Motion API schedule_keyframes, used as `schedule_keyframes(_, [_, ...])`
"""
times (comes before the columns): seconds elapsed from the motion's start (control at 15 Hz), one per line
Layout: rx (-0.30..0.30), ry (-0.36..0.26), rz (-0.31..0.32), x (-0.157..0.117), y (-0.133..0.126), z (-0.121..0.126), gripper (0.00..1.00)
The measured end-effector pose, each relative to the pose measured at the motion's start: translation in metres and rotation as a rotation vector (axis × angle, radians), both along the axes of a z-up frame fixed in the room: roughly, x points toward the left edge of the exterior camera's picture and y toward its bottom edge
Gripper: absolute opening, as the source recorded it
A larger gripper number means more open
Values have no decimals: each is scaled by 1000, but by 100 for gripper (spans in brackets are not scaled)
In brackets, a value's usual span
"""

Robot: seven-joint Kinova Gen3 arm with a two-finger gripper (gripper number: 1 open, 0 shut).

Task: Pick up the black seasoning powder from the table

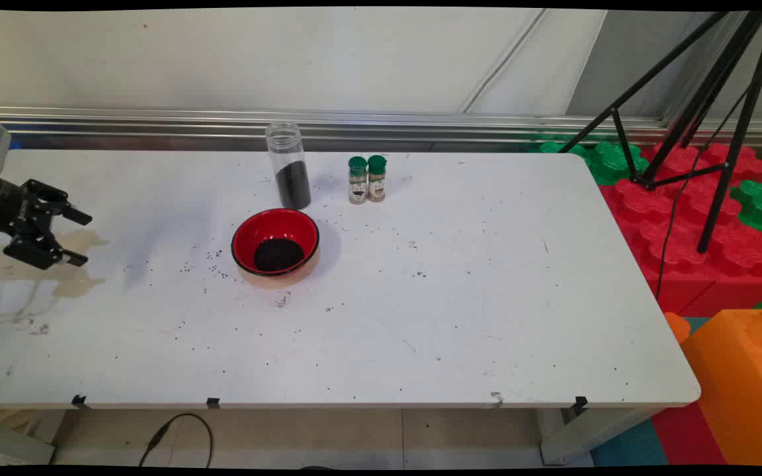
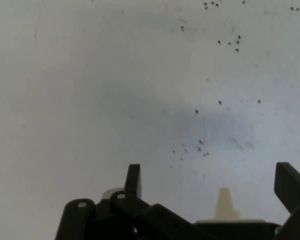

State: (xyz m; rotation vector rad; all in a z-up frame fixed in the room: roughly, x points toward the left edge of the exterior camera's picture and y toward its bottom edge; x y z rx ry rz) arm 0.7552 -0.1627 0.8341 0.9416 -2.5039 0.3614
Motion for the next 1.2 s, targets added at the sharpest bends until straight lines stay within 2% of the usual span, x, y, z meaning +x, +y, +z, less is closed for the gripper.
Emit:
schedule_keyframes(0.73, [-21,41,85,-25,-47,10,100])
schedule_keyframes(1.2, [-58,80,107,-47,-84,15,100])
